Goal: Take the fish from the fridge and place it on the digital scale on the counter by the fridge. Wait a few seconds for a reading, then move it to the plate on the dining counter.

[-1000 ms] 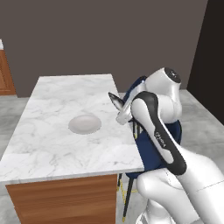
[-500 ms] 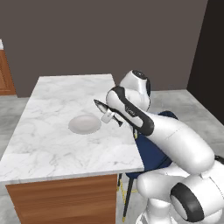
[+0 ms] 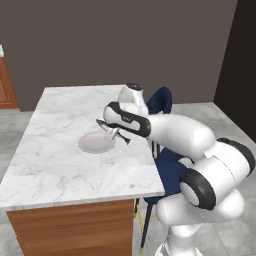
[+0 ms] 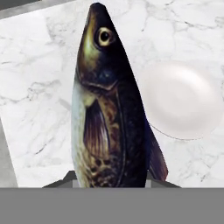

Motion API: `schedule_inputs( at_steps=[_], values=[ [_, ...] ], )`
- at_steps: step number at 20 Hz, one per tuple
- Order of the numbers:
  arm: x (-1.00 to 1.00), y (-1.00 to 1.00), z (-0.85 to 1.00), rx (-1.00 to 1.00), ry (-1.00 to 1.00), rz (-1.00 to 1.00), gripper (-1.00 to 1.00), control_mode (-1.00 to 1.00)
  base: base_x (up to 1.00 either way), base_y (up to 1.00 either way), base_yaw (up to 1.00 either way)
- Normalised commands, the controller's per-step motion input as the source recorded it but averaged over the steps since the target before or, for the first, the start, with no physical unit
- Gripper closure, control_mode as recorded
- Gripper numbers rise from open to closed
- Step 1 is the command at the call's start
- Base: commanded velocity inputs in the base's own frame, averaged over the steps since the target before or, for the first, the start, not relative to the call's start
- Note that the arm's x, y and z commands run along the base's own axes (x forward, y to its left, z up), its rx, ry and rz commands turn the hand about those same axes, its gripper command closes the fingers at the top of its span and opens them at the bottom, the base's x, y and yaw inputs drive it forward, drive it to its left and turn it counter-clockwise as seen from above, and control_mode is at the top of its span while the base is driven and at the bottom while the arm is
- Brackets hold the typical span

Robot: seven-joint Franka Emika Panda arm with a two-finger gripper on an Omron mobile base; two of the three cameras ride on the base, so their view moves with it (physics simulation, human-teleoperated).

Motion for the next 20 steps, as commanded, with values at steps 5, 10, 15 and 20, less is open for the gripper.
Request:
schedule_inputs(
  at_steps=[5,10,15,20],
  values=[
    [0.25,0.00,-0.40,-0.12,0.00,0.00,1.00,-1.00,0.00,0.00,0.00],
    [0.37,0.00,-0.30,-0.06,0.00,0.00,1.00,-1.00,0.00,0.00,0.00],
    [0.45,0.00,-0.28,-0.01,0.00,0.00,1.00,-1.00,0.00,0.00,0.00],
    [0.52,0.00,-0.34,-0.01,0.00,0.00,1.00,-1.00,0.00,0.00,0.00]
  ],
)
